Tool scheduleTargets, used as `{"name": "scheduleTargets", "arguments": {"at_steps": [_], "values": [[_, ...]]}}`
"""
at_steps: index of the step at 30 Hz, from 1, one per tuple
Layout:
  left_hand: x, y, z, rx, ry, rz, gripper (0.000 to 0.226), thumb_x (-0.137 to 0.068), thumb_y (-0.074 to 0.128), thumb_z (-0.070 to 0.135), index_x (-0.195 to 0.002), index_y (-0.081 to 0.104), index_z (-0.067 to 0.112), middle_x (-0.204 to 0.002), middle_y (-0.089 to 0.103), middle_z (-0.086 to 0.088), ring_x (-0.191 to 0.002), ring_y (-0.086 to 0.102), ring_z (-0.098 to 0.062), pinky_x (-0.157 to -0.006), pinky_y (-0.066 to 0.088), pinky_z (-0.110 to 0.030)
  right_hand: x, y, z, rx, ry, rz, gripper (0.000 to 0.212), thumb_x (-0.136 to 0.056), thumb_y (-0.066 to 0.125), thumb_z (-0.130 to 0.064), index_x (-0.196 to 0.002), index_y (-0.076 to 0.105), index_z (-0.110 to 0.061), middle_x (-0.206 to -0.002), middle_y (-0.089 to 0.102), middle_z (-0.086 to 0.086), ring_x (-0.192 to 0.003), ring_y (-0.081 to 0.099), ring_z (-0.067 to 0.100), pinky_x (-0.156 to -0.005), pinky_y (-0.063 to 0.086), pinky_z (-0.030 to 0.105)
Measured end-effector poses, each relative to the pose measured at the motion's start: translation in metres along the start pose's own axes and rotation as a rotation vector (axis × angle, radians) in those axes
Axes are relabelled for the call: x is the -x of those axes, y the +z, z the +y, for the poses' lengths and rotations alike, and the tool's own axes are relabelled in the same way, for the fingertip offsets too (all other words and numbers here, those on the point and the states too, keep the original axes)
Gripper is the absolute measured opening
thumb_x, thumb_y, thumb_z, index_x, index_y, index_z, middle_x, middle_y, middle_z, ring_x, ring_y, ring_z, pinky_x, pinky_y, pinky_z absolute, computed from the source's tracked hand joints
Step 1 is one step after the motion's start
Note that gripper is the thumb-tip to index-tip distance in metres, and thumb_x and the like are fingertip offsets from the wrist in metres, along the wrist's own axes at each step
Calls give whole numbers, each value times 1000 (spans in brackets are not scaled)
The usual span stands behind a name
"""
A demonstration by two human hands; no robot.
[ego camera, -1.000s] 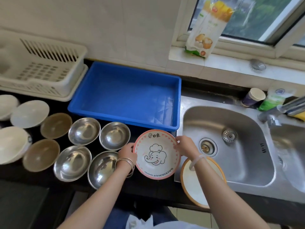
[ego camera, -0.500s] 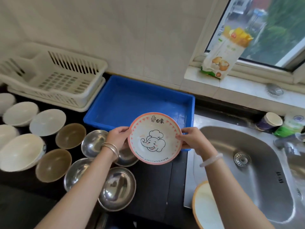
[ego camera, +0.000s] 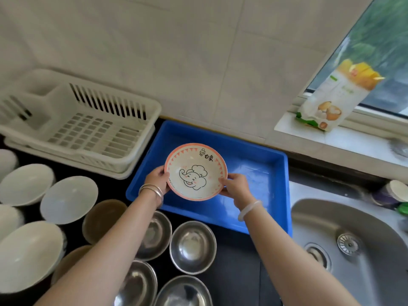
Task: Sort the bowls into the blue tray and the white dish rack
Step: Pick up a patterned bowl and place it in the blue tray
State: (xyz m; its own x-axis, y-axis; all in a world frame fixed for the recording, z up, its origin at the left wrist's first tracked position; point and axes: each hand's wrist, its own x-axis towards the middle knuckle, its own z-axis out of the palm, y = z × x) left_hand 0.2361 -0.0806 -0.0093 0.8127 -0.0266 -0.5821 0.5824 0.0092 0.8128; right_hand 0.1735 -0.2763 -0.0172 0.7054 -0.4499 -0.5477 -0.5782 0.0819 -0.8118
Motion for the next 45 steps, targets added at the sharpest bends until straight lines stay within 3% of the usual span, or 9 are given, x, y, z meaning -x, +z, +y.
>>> {"name": "scheduleTargets", "arguments": {"at_steps": [5,9,11,15,19,22,31,37,45], "values": [[-34,-6,-2,-40,-59,17,31,-93,39,3,-116,57,13,-108,60,-11,-93,56,-24,-75,50,-37,-20,26,9,-20,26,68,16,-88,52,0,-87,65,-9,-88,69,16,-71,68,26,-57,57,27],[-47,-9,-2,-42,-86,21,31,-93,39,4,-116,57,15,-103,59,-9,-91,56,-24,-64,51,-35,-26,38,15,-34,21,98,19,-88,53,-2,-102,66,-2,-80,66,11,-66,65,21,-49,53,20],[-51,-10,-2,-12,-107,11,32,-93,39,2,-117,56,14,-103,59,-9,-91,55,-24,-60,50,-33,-29,41,17,-41,23,101,18,-89,54,-3,-102,66,-3,-86,68,15,-75,67,27,-58,57,25],[-55,-15,-5,92,-164,-19,34,-92,42,2,-121,55,13,-111,59,-10,-98,55,-27,-75,50,-41,-28,40,15,-135,52,29,18,-92,55,-7,-107,64,-4,-85,67,11,-71,67,23,-55,56,21],[-49,-18,-12,277,-345,-76,35,-94,44,5,-127,48,13,-117,54,-14,-108,53,-36,-82,46,-55,-18,30,24,-355,161,-172,25,-94,55,-15,-118,61,-11,-102,70,7,-81,71,25,-66,59,26],[-45,-20,-21,335,-406,-114,42,-93,43,0,-133,42,12,-127,49,-20,-116,49,-41,-85,45,-55,-12,29,39,-498,194,-229,32,-92,60,-15,-123,57,-16,-103,73,4,-85,73,26,-68,59,26],[-48,-12,-19,458,-288,-47,32,-92,49,4,-124,50,1,-126,55,-20,-108,55,-27,-90,47,-38,-20,57,28,-634,116,-135,37,-90,63,-12,-126,54,-7,-98,75,7,-89,73,24,-73,59,24],[-58,-6,-15,477,-238,-8,31,-93,51,12,-123,53,9,-114,58,-11,-101,57,-28,-85,50,-36,-31,70,12,-636,94,-87,32,-90,62,-11,-121,54,-7,-103,70,11,-82,73,21,-74,59,24],[-67,1,-12,471,-223,54,30,-93,51,13,-123,54,8,-111,58,-11,-98,57,-27,-85,51,-37,-33,74,6,-626,97,-40,34,-92,58,-9,-125,51,-6,-119,63,17,-94,68,27,-69,59,22]]}}
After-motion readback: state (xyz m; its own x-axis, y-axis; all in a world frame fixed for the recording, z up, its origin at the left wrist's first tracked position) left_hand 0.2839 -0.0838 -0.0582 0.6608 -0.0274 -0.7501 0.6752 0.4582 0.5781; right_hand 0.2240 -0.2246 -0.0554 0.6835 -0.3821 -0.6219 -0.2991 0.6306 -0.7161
